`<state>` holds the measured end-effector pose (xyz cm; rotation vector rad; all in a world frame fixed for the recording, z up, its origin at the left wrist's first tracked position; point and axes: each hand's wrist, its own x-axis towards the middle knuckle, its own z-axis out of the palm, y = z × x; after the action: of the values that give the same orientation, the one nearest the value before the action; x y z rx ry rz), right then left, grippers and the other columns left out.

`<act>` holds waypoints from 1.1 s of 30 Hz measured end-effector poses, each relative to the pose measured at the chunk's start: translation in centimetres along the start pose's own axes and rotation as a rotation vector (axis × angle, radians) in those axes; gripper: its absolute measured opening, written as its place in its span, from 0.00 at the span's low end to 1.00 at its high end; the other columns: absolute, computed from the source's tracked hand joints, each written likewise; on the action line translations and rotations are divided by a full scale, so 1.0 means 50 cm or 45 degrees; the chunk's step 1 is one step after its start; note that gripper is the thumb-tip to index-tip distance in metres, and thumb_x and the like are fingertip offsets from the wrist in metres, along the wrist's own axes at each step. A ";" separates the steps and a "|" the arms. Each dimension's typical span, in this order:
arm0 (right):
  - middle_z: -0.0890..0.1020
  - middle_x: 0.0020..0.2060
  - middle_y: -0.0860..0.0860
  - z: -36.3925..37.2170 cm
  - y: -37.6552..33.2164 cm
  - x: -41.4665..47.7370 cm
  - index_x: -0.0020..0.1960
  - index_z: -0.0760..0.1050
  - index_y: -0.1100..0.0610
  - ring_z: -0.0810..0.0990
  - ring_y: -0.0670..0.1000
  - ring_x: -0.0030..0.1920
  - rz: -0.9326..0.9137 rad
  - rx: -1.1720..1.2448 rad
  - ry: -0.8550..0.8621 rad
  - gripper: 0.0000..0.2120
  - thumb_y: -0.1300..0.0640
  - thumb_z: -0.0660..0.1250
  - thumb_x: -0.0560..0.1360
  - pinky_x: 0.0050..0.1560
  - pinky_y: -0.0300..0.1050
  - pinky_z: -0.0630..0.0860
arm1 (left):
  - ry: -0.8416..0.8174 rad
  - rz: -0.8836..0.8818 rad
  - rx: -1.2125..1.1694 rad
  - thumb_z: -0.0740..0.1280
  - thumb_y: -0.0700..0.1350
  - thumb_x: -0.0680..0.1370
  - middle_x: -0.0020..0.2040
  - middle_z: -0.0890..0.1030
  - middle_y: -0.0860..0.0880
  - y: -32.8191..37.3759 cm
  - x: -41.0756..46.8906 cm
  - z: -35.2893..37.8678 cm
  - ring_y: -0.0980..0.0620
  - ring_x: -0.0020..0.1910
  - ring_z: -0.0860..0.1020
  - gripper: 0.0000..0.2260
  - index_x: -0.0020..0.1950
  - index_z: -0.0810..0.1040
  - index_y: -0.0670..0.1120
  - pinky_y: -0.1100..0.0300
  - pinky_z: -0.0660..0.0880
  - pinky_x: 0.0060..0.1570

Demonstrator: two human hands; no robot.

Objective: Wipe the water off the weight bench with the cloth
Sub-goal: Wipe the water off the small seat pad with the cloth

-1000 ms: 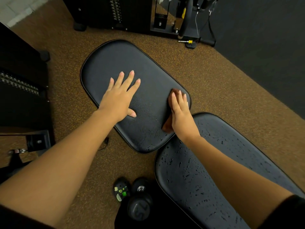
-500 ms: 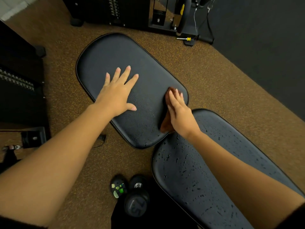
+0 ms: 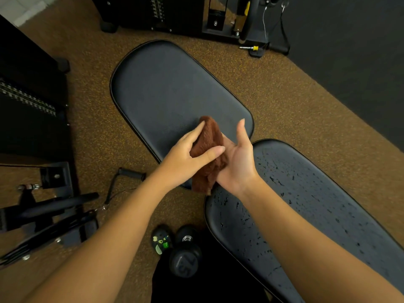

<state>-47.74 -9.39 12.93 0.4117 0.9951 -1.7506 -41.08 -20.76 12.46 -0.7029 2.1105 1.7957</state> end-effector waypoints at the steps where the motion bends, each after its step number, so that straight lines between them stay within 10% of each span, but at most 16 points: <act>1: 0.78 0.60 0.58 -0.001 0.003 -0.001 0.67 0.71 0.56 0.77 0.57 0.61 0.010 0.026 -0.004 0.39 0.29 0.44 0.73 0.60 0.56 0.72 | 0.018 0.017 -0.022 0.66 0.65 0.70 0.73 0.63 0.60 0.001 -0.006 0.002 0.63 0.69 0.63 0.37 0.75 0.55 0.59 0.56 0.63 0.70; 5: 0.66 0.72 0.54 0.001 0.023 0.000 0.72 0.64 0.50 0.66 0.54 0.70 0.074 -0.133 -0.168 0.42 0.24 0.45 0.69 0.69 0.59 0.63 | 0.101 0.084 -0.117 0.67 0.54 0.74 0.71 0.66 0.59 -0.008 -0.033 0.005 0.65 0.67 0.66 0.32 0.75 0.57 0.58 0.62 0.65 0.67; 8: 0.61 0.70 0.32 0.009 0.039 -0.008 0.73 0.59 0.44 0.56 0.37 0.72 -0.043 -0.644 -0.155 0.32 0.31 0.39 0.75 0.74 0.50 0.54 | 0.288 0.148 -0.007 0.69 0.45 0.75 0.70 0.68 0.59 -0.032 -0.049 0.001 0.64 0.67 0.67 0.29 0.73 0.62 0.56 0.64 0.66 0.66; 12: 0.44 0.76 0.49 -0.044 0.030 0.015 0.75 0.55 0.50 0.32 0.50 0.73 -0.390 -1.451 0.329 0.24 0.44 0.45 0.82 0.71 0.52 0.31 | 0.594 0.327 0.471 0.68 0.43 0.75 0.68 0.69 0.52 -0.046 -0.049 -0.018 0.61 0.65 0.65 0.26 0.71 0.66 0.51 0.70 0.60 0.65; 18: 0.46 0.77 0.54 -0.165 -0.014 0.050 0.76 0.52 0.56 0.35 0.55 0.74 -0.525 -1.708 0.678 0.23 0.52 0.49 0.82 0.72 0.51 0.35 | 0.407 0.507 1.377 0.62 0.45 0.79 0.73 0.61 0.38 -0.111 0.014 -0.032 0.35 0.73 0.55 0.23 0.72 0.64 0.41 0.44 0.49 0.70; 33: 0.41 0.76 0.54 -0.198 0.012 0.075 0.76 0.42 0.56 0.38 0.53 0.75 -0.580 -2.076 0.465 0.28 0.54 0.51 0.82 0.73 0.46 0.37 | 0.150 0.666 1.694 0.69 0.39 0.73 0.71 0.67 0.39 -0.143 0.009 0.025 0.39 0.69 0.67 0.27 0.71 0.67 0.41 0.45 0.64 0.67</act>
<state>-50.50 -4.02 4.21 -0.6152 2.4805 -0.6858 -37.80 -20.39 5.96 0.1327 3.0032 0.1319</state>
